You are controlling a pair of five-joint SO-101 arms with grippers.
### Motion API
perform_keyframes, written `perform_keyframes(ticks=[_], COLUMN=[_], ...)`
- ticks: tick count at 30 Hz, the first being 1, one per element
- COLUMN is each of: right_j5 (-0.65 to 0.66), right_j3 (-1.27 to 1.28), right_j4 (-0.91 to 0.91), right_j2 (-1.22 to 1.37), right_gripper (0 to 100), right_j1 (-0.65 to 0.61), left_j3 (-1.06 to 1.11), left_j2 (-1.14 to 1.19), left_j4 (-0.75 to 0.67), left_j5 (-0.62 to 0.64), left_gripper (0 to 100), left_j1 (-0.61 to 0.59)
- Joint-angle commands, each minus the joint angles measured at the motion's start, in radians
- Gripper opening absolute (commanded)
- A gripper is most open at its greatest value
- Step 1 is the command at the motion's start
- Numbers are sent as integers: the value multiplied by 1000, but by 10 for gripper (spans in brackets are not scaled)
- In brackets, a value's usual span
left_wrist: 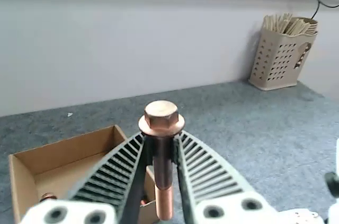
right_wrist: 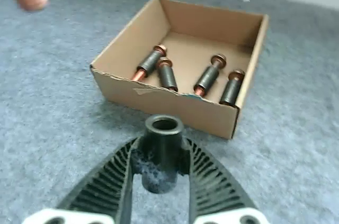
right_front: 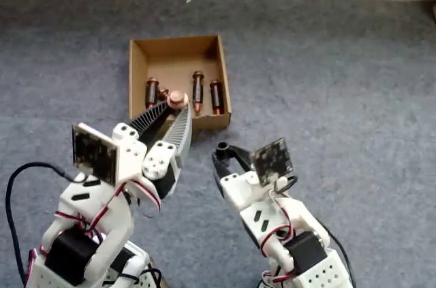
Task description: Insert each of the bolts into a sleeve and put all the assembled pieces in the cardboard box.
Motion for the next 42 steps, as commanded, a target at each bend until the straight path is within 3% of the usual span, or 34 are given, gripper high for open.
perform_keyframes(ticks=[1,14,42], right_j5=[44,52,54], right_j3=[13,27,16], right_j4=[-4,-180,-216], right_j2=[-51,-50,-50], right_gripper=[5,5,5], right_j1=[-44,-93,-180], left_j3=[21,159,295], left_j2=[-61,-157,-300], left_j4=[-26,-31,-25], left_j5=[11,8,8], left_gripper=[6,6,6], left_j1=[105,128,47])
